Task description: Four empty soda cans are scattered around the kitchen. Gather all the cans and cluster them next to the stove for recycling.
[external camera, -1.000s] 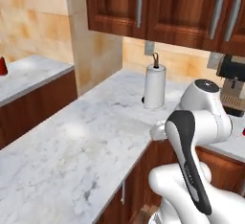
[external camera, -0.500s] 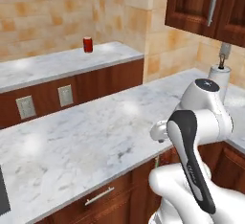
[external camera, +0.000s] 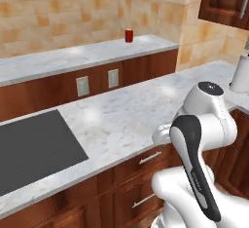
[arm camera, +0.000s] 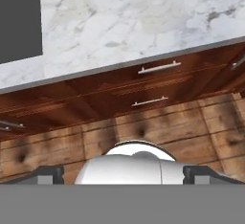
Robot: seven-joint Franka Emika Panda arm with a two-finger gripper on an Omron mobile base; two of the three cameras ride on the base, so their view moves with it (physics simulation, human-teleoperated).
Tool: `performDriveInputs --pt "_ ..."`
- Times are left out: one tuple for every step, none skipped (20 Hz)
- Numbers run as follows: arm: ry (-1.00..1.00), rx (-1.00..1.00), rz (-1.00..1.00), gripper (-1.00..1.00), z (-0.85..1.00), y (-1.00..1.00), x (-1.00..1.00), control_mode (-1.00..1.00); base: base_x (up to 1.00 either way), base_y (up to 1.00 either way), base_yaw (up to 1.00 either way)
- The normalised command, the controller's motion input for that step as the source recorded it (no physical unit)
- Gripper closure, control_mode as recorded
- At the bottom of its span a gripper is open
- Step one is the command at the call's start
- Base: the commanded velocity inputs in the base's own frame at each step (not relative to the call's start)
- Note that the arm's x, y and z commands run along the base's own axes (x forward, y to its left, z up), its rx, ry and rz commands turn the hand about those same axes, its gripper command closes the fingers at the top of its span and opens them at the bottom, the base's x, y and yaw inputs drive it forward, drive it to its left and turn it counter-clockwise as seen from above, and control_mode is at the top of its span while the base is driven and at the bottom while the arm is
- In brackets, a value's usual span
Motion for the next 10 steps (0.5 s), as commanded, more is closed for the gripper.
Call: performDriveInputs --pt "0.0 0.0 0.0 -1.0 0.0 0.0 0.0 1.0 -0.56 1.0 0.0" --pt "0.0 0.0 0.0 -1.0 0.0 0.0 0.0 1.0 -0.56 1.0 0.0" --pt "0.0 0.0 0.0 -1.0 0.0 0.0 0.0 1.0 -0.57 1.0 0.0" --pt "0.0 0.0 0.0 -1.0 0.0 0.0 0.0 1.0 -0.59 1.0 0.0" --pt "0.0 0.0 0.0 -1.0 0.0 0.0 0.0 1.0 -0.61 1.0 0.0" --pt "0.0 0.0 0.0 -1.0 0.0 0.0 0.0 1.0 -0.71 1.0 0.0" --pt "0.0 0.0 0.0 -1.0 0.0 0.0 0.0 1.0 -0.96 1.0 0.26" --pt "0.0 0.0 0.0 -1.0 0.0 0.0 0.0 1.0 -1.0 1.0 0.17" --pt "0.0 0.0 0.0 -1.0 0.0 0.0 0.0 1.0 -0.49 1.0 0.38" --pt "0.0 0.0 0.0 -1.0 0.0 0.0 0.0 1.0 0.0 0.98 0.61"
